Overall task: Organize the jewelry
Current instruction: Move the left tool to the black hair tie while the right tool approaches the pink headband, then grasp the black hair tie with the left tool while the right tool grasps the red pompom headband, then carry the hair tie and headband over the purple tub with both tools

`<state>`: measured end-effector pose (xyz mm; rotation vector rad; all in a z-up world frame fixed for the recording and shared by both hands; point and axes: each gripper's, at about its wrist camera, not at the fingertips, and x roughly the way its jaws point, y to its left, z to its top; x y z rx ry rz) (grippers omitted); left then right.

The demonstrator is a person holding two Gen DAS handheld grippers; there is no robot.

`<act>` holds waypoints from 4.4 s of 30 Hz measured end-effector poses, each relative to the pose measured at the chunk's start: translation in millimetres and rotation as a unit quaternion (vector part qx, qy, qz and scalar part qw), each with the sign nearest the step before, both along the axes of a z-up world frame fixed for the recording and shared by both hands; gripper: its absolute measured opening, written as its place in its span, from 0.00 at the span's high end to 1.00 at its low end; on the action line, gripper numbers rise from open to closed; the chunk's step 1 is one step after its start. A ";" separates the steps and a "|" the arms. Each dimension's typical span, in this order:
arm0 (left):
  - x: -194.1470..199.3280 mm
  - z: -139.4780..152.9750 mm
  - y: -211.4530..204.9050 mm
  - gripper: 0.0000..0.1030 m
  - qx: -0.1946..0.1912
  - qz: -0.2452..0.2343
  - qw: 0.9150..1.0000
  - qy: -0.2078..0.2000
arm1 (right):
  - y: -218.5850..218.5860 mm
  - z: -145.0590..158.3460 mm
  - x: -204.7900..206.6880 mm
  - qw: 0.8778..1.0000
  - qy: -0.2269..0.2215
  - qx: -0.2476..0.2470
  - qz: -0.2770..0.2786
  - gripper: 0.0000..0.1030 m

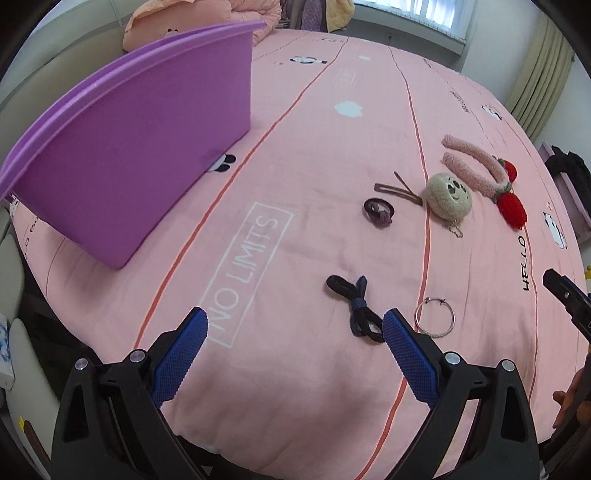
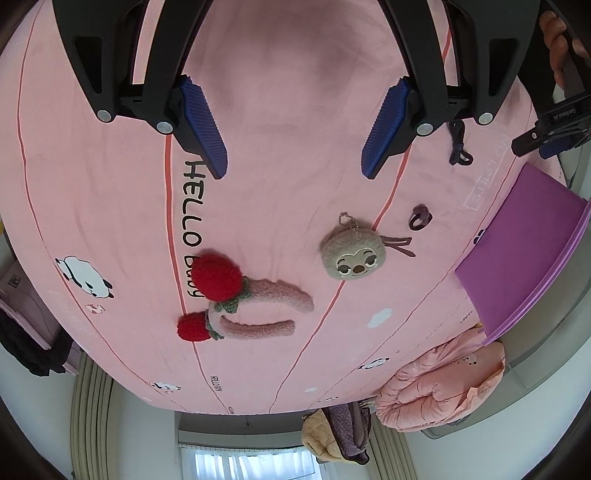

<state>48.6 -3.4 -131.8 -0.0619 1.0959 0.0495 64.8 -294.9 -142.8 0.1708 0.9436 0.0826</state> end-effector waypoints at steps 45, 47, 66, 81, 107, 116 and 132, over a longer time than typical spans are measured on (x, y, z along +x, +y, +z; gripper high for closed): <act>27.8 -78.9 -26.7 0.07 0.001 0.046 0.998 0.044 | -61.3 -79.8 188.3 0.993 0.084 -0.084 0.009 0.30; 30.1 -80.2 -29.5 0.07 0.009 0.045 0.998 0.044 | -61.8 -83.3 189.5 0.993 0.086 -0.082 0.004 0.30; 32.3 -71.9 -46.6 0.70 0.022 0.015 0.999 0.046 | -45.6 -75.9 181.2 0.992 0.067 -0.109 0.001 0.66; 27.9 -32.7 -37.1 0.87 -0.015 -0.012 1.000 0.010 | -45.8 -3.7 115.4 0.999 -0.014 0.028 -0.029 0.68; 12.6 76.7 14.5 0.87 -0.063 -0.017 0.994 -0.089 | 15.6 102.6 10.3 0.987 -0.104 0.115 -0.051 0.68; 7.3 120.6 67.2 0.87 -0.083 -0.006 0.988 -0.130 | 95.4 147.2 20.6 0.983 -0.132 0.129 0.023 0.68; 46.6 148.5 230.1 0.87 -0.060 0.089 0.980 -0.167 | 284.6 197.9 94.0 0.965 -0.160 0.104 0.178 0.68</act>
